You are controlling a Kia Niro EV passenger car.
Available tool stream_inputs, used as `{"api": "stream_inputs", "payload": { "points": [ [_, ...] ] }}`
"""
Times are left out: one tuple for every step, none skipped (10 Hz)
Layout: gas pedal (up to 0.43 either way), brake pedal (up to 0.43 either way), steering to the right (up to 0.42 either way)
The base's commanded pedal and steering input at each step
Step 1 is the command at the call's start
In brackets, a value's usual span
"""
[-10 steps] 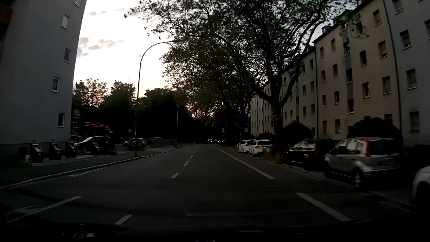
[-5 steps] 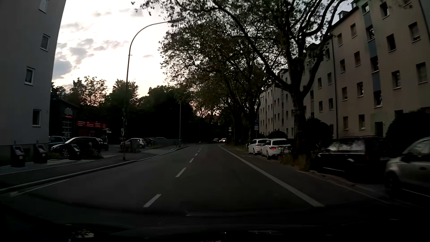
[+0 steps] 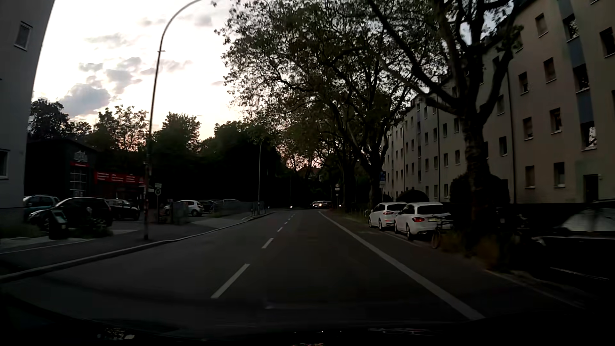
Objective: Follow the waypoints while adhering to traffic rules and regulations
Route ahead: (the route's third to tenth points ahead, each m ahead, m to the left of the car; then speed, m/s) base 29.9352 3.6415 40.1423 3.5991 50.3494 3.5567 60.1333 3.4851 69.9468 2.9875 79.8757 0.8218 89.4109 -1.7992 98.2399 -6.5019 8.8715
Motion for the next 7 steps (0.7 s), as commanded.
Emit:
{"api": "stream_inputs", "payload": {
  "points": [
    [0.098, 0.0, -0.01],
    [0.098, 0.0, -0.01],
    [0.098, 0.0, -0.007],
    [0.098, 0.0, -0.005],
    [0.098, 0.0, -0.006],
    [0.098, 0.0, -0.006],
    [0.098, 0.0, -0.005]
  ]
}}
